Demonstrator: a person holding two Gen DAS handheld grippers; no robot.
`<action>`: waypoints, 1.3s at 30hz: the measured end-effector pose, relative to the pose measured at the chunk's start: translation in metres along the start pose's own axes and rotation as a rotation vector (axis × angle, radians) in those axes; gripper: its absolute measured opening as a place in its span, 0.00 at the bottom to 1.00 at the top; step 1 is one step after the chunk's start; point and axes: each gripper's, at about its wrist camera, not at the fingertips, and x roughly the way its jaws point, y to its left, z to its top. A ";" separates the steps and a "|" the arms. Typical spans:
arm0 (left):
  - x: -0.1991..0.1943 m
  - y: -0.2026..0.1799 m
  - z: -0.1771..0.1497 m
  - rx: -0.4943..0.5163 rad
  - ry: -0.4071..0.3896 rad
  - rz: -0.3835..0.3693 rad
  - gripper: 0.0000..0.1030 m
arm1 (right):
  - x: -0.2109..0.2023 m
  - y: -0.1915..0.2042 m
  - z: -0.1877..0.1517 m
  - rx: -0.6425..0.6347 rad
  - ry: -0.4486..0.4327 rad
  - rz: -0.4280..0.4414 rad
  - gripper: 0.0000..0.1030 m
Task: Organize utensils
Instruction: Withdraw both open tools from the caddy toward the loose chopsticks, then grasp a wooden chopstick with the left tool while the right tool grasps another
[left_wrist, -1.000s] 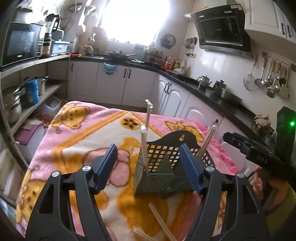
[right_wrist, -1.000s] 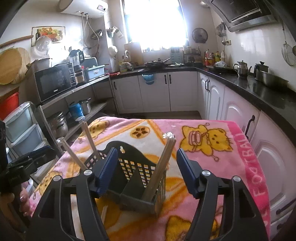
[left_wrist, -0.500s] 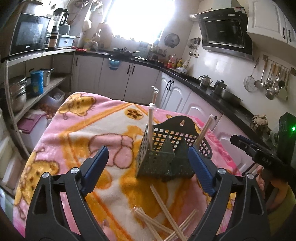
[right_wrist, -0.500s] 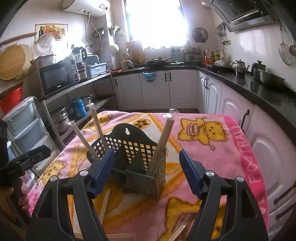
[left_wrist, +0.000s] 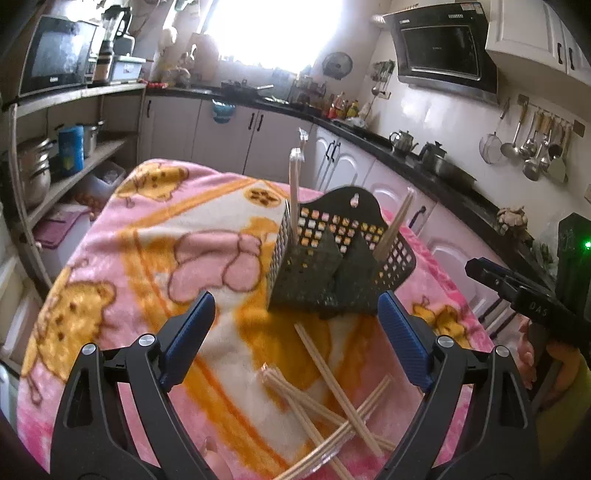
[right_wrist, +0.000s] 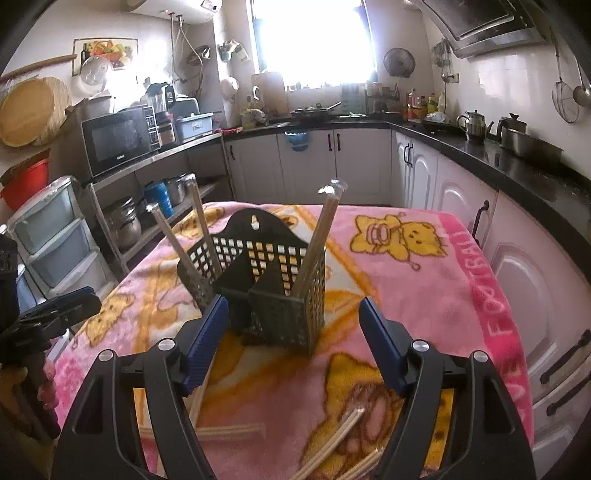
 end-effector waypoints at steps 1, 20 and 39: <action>0.001 0.000 -0.003 -0.003 0.009 0.000 0.78 | 0.000 0.000 -0.002 -0.001 0.005 -0.002 0.69; 0.036 -0.034 -0.044 0.019 0.145 -0.048 0.78 | -0.003 -0.028 -0.056 0.041 0.099 -0.017 0.69; 0.103 -0.045 -0.053 0.024 0.325 -0.054 0.67 | 0.033 -0.051 -0.096 0.084 0.242 -0.005 0.69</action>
